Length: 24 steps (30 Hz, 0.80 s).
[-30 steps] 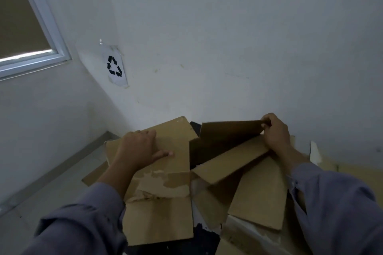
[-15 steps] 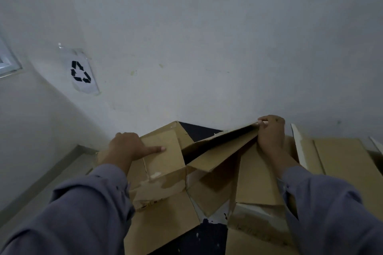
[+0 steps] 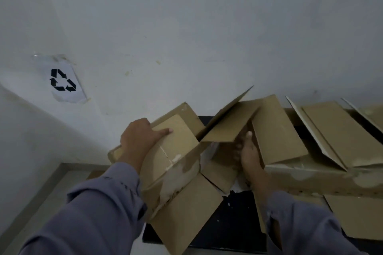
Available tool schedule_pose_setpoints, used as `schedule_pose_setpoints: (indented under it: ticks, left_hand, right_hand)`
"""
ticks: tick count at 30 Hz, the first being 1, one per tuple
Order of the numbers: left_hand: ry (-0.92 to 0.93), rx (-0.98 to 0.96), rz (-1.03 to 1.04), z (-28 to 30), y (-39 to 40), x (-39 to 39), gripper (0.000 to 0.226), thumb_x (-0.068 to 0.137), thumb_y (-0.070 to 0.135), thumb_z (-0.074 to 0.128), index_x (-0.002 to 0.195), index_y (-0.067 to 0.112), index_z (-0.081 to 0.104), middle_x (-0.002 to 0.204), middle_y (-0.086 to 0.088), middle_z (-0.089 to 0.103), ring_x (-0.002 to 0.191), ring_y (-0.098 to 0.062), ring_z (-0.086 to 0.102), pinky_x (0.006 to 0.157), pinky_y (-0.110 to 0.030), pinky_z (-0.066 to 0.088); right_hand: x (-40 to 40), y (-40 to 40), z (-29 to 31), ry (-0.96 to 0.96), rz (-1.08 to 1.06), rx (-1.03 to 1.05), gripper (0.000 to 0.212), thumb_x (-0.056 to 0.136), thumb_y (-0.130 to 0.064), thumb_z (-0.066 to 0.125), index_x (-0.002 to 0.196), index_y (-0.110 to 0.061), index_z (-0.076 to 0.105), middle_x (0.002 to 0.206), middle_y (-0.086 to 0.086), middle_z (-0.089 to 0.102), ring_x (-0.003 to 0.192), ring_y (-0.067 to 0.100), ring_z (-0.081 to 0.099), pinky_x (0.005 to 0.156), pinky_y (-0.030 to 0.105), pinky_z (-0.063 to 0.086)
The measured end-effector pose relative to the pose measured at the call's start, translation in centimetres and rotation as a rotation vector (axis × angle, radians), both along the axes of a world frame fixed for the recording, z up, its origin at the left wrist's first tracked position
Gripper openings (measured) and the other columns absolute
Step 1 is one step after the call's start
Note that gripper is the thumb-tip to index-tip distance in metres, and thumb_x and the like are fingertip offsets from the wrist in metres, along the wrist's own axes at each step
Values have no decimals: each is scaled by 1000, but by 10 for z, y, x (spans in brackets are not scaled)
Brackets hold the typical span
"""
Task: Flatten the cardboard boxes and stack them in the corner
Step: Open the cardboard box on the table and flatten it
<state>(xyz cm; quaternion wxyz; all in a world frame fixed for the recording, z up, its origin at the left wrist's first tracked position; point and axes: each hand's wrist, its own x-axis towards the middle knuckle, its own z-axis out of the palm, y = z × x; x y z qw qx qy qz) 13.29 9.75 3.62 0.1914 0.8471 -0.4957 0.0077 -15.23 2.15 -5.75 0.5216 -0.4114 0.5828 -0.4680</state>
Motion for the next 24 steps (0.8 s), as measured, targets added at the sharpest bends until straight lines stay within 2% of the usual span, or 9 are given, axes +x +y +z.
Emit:
schedule_pose_setpoints:
  ticks: [3, 5, 8, 11, 13, 15, 19, 22, 24]
  left_hand:
    - [141, -68, 44, 1, 20, 32, 80, 53, 92, 55, 66, 13, 60, 66, -3, 61, 66, -21, 59, 61, -34, 52]
    - [256, -77, 69, 0, 33, 52, 80, 53, 90, 59, 66, 12, 62, 66, -5, 63, 66, -23, 61, 62, -34, 52]
    - [495, -129, 111, -5, 46, 76, 75, 54, 82, 68, 59, 7, 60, 64, -9, 61, 71, -30, 64, 62, -34, 47]
    - [823, -195, 217, -16, 55, 86, 78, 44, 77, 78, 66, 4, 64, 76, -13, 68, 78, -32, 66, 74, -38, 55]
    - [1010, -185, 269, -26, 58, 86, 85, 37, 78, 80, 79, 5, 69, 86, -12, 71, 82, -32, 68, 82, -44, 56]
    - [1125, -176, 285, -37, 60, 81, 94, 32, 81, 79, 89, 7, 71, 91, -12, 72, 86, -33, 68, 85, -47, 56]
    - [1171, -198, 329, -65, 61, 70, 91, 43, 86, 69, 83, 5, 69, 90, -12, 71, 88, -36, 67, 85, -47, 55]
    - [1005, -172, 344, -86, 62, 64, 76, 71, 82, 54, 70, 6, 61, 84, -14, 64, 81, -33, 61, 82, -43, 53]
    - [861, -108, 321, -100, 64, 62, 76, 83, 77, 41, 76, 5, 62, 88, -17, 63, 78, -32, 57, 80, -42, 50]
  right_hand:
    - [3, 22, -16, -1, 137, 207, 65, 90, -70, 28, 103, -13, 58, 87, 9, 62, 74, 24, 58, 62, 32, 47]
    - [7, 35, -22, 176, 278, 279, 56, 97, -59, 30, 106, -11, 57, 97, 15, 59, 85, 30, 59, 71, 35, 46]
    - [19, 55, -29, 301, 382, 353, 64, 98, -54, 37, 142, -7, 36, 124, 14, 51, 111, 32, 53, 86, 37, 43]
    - [33, 72, -36, 125, 391, 437, 86, 87, -65, 50, 152, -21, 15, 148, 10, 39, 126, 33, 47, 93, 40, 41]
    - [41, 79, -47, -82, 367, 464, 94, 74, -74, 59, 149, -26, 28, 147, 5, 43, 128, 32, 46, 100, 48, 42]
    - [43, 84, -51, -278, 385, 424, 84, 73, -72, 63, 140, -23, 48, 138, 6, 54, 124, 30, 52, 102, 53, 44]
    - [38, 81, -47, -282, 275, 280, 67, 73, -63, 69, 121, -16, 66, 119, 10, 68, 111, 31, 63, 97, 50, 50]
    - [27, 77, -45, 44, -21, 126, 58, 79, -63, 64, 96, -7, 67, 100, 9, 69, 96, 27, 63, 88, 39, 49]
    - [16, 77, -47, 309, -139, 12, 53, 89, -57, 55, 90, -5, 63, 92, 12, 65, 90, 29, 61, 76, 34, 46]
